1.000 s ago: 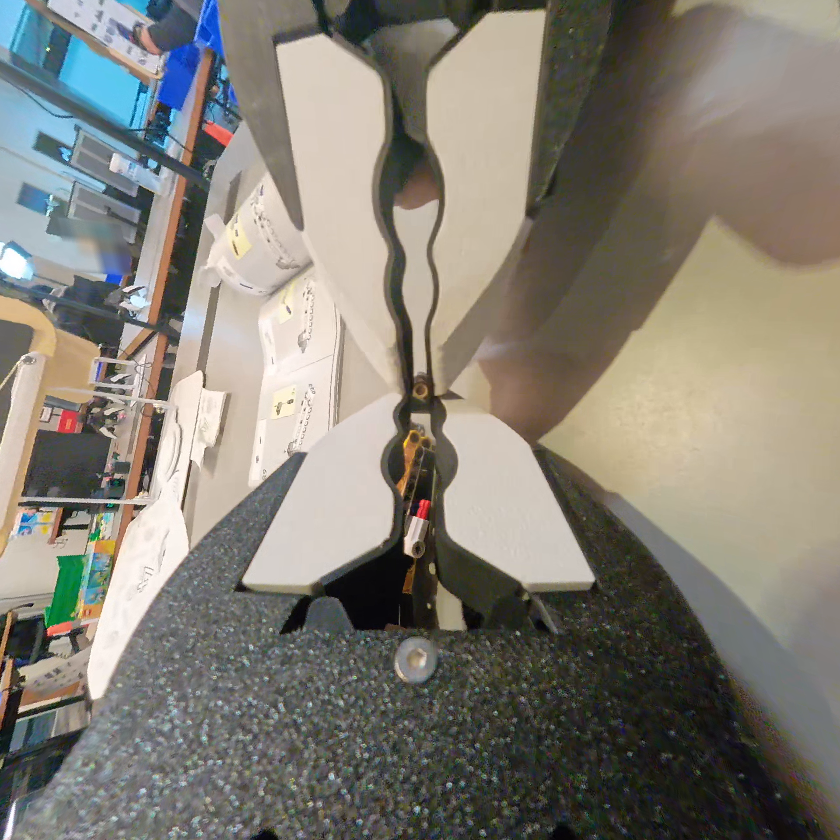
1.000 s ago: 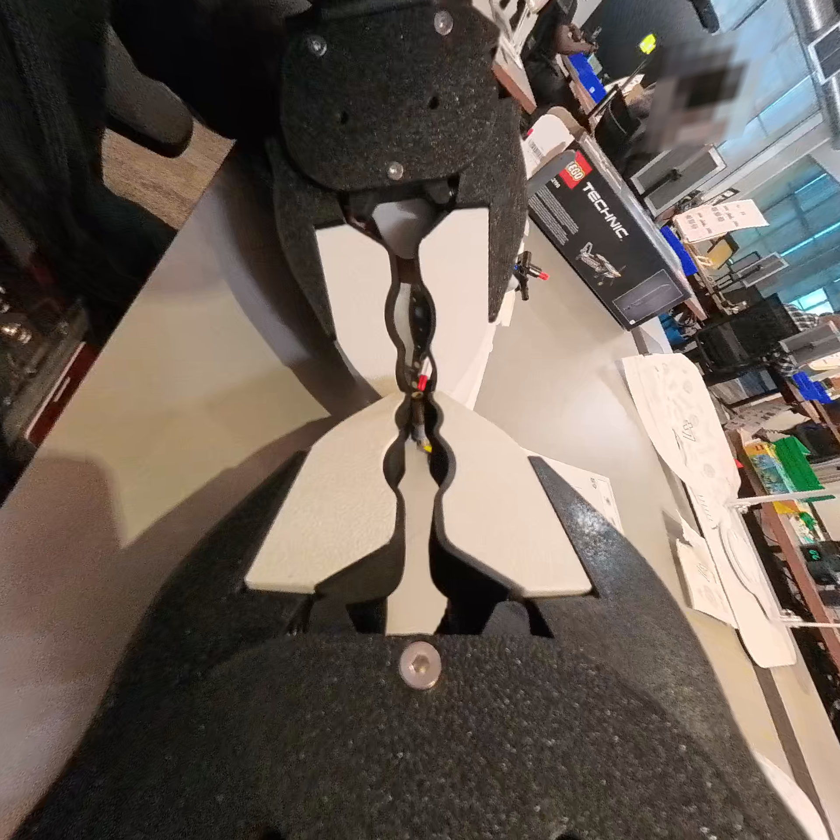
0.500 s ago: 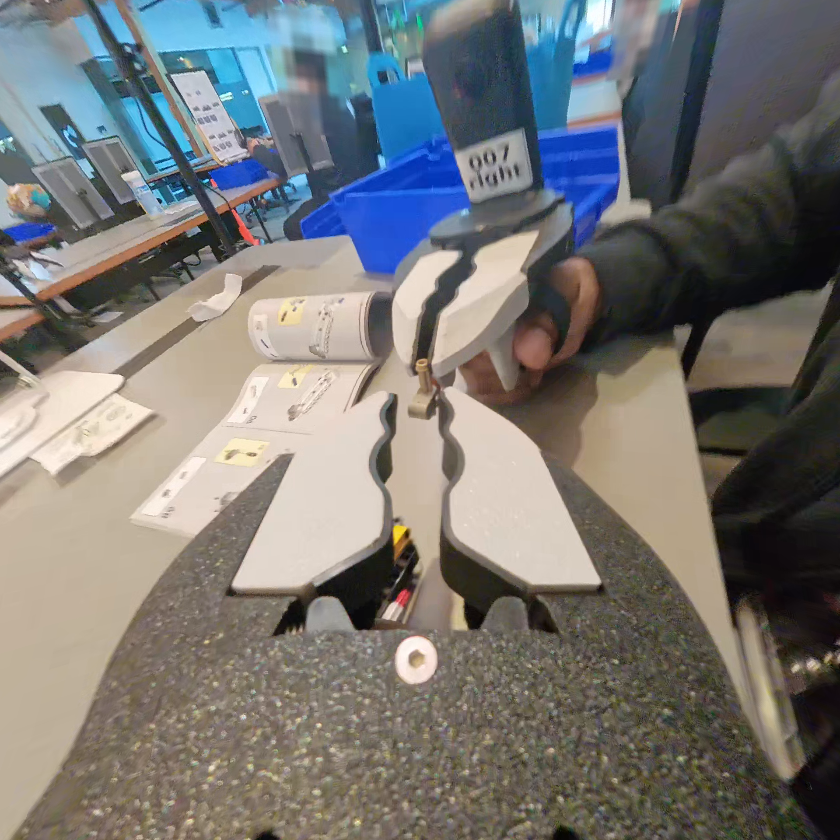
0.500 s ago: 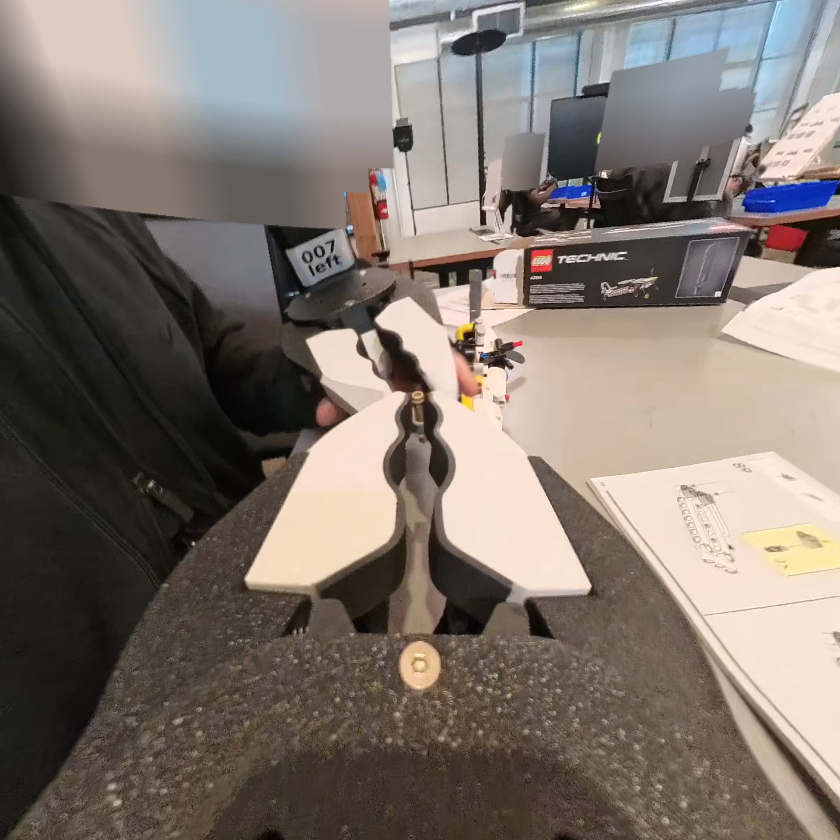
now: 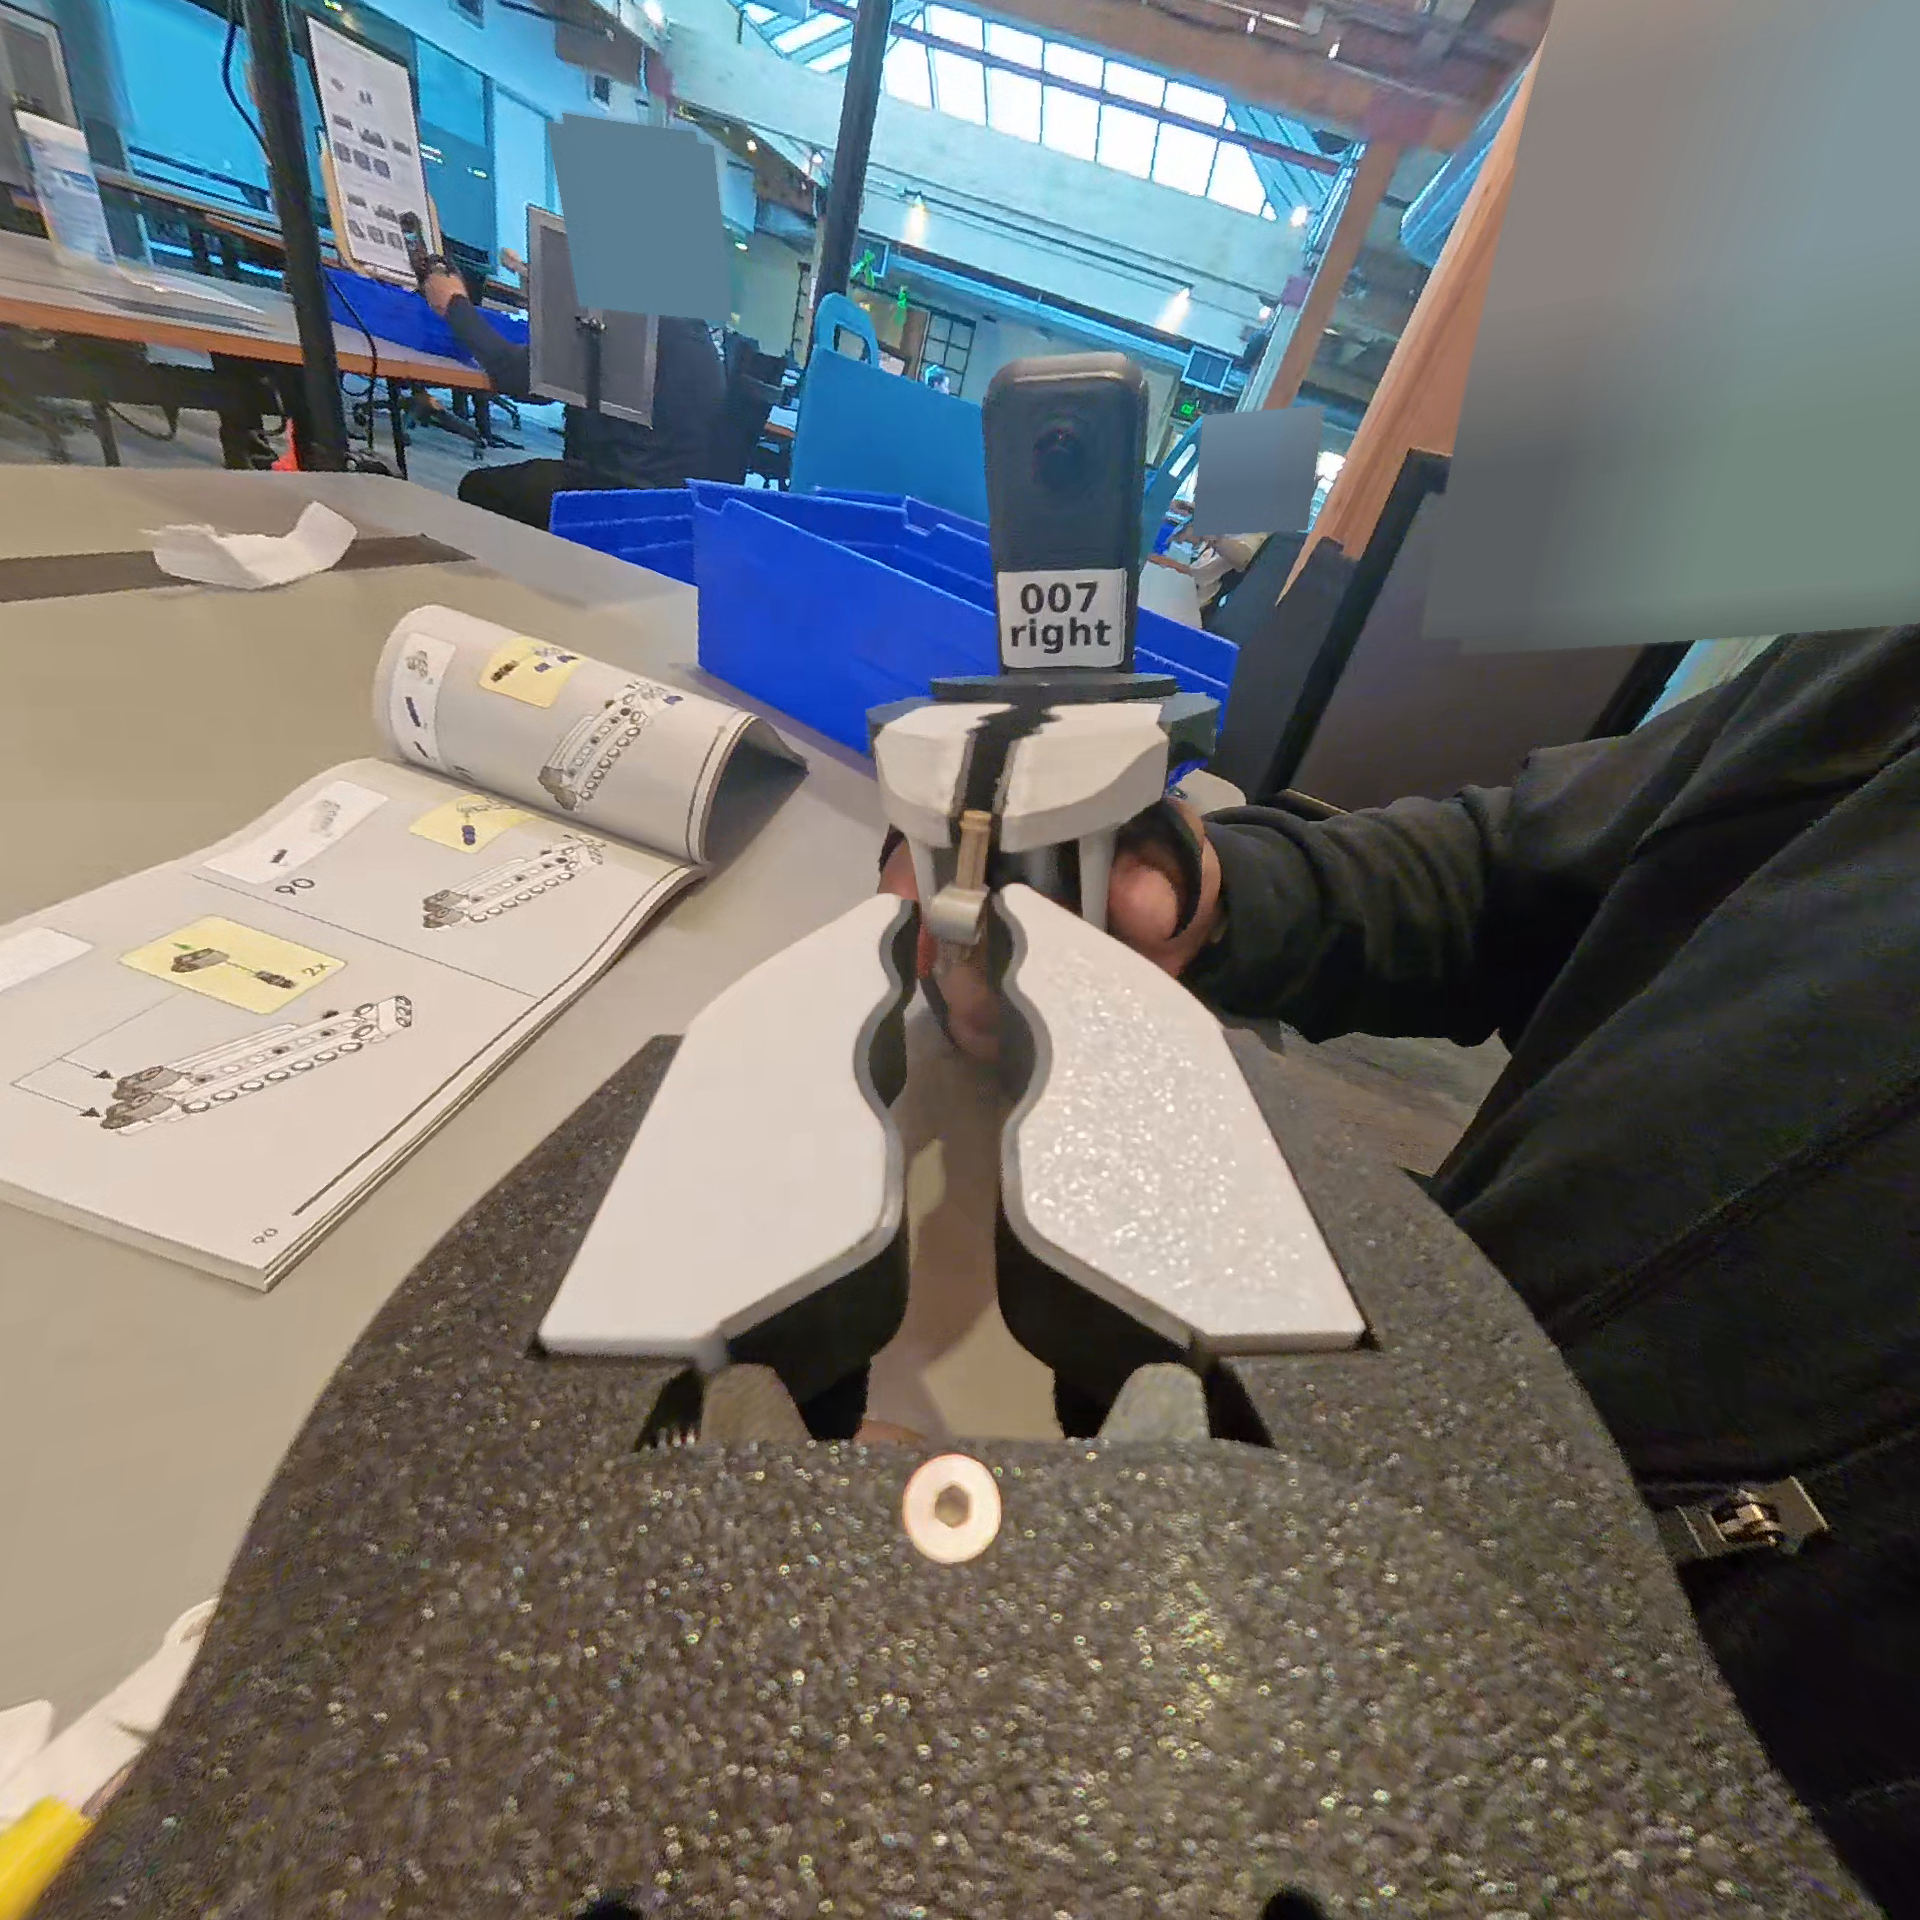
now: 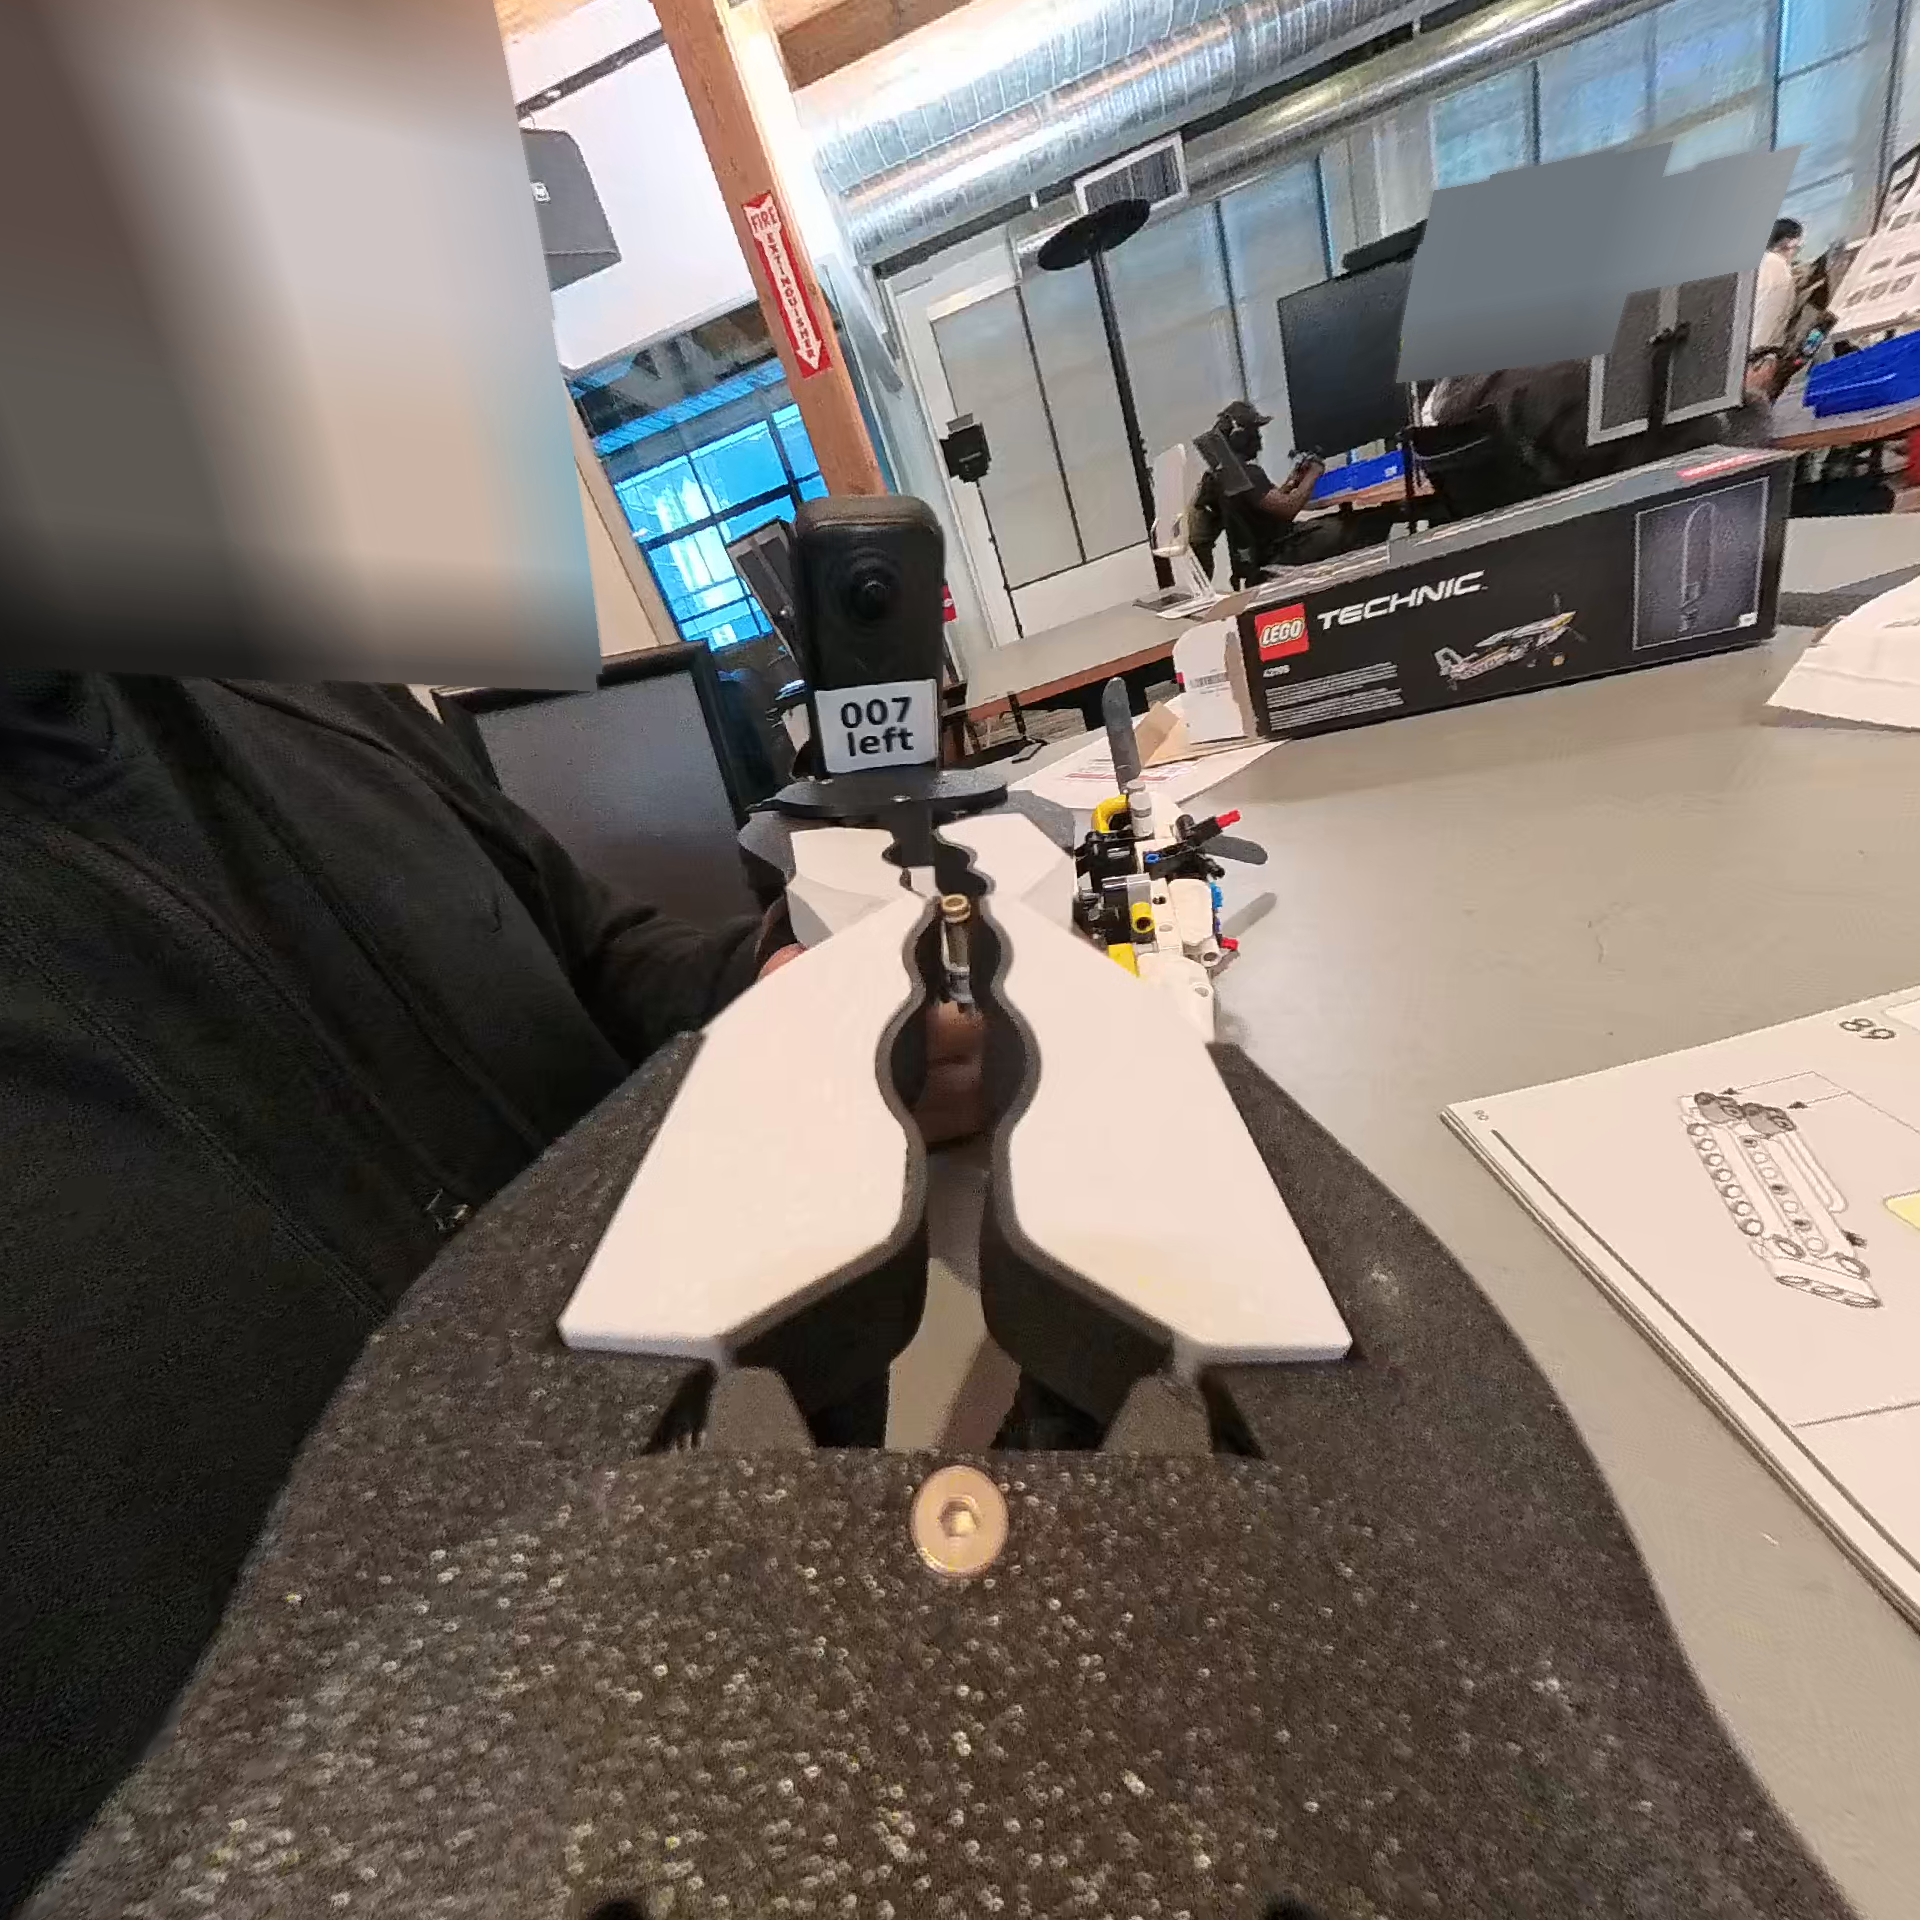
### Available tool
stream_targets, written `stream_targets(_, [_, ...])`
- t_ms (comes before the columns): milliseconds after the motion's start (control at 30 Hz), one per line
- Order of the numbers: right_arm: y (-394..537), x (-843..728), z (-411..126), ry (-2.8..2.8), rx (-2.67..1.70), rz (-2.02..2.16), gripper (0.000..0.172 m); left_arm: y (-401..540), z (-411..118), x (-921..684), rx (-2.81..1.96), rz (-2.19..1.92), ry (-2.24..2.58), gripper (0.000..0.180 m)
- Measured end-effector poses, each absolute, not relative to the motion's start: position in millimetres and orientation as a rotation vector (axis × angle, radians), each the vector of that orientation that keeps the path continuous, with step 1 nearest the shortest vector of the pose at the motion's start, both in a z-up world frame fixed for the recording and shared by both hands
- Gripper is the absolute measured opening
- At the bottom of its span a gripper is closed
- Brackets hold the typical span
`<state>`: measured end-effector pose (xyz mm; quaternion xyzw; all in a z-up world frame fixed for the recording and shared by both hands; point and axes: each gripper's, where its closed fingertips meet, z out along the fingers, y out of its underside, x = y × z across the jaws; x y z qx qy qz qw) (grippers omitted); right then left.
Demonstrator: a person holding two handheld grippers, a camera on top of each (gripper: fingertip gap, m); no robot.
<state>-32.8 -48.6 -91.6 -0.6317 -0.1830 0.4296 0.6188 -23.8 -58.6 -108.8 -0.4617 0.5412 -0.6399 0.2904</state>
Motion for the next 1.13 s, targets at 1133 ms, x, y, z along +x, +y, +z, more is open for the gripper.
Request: stream_targets(1133, [-36.1,-23.9,-97.8,-0.189,-1.539,0.523,0.003,-44.2,-118.0,-16.5,-1.120,-0.929,1.306,0.010])
